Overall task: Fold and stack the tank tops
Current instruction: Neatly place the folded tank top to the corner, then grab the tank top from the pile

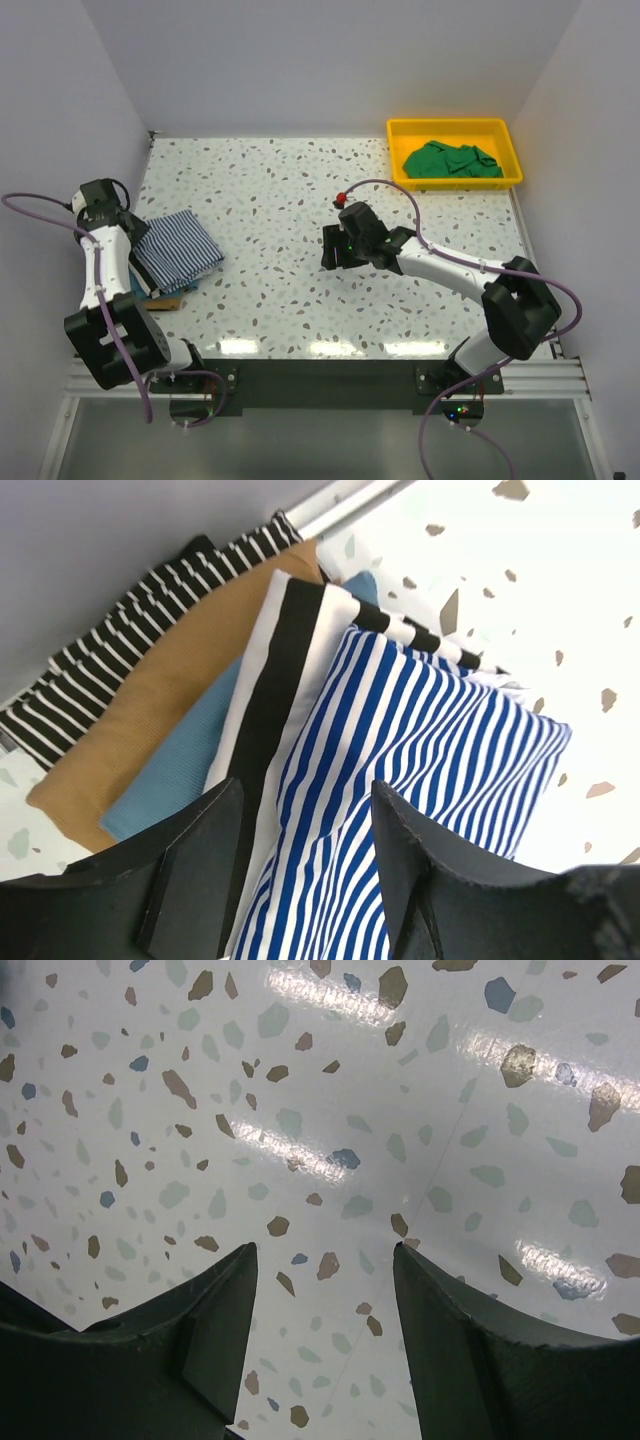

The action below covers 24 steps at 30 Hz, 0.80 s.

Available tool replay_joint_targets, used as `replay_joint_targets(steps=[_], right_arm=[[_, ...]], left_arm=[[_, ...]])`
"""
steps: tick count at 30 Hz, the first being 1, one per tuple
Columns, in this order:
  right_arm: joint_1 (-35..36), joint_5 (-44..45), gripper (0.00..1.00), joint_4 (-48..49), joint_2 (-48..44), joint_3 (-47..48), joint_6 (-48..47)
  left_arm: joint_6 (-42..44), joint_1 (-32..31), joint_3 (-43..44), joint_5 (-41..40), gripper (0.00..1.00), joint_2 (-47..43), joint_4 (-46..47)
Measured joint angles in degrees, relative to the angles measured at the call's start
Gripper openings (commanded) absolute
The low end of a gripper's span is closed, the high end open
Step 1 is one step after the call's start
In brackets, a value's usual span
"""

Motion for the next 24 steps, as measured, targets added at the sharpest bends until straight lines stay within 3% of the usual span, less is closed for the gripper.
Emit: replay_joint_targets(steps=[6,13,20,24], right_arm=[[0.2,0.2,0.61,-1.0,-0.3,0.0,0.0],[0.2,1.6,0.63,-3.2,-0.6,1.5,-0.1],[-1.2,5.6,0.68,-7.4,-0.3,9.7,-1.2],[-9.3,7.0,0.72,-10.0,5.0,22.0,-2.6]], left_arm=[[0.0,-1.0,2.3,-1.6,0.61,-4.2,-1.5],[0.1,-8.6,8.5,-3.7,0.63,-7.2,-1.4],[0.6,-25.7,9.4,-0.7,0.62,-8.1,2.7],[0.6,-38.4,6.9,2.2,0.62,-6.6,6.9]])
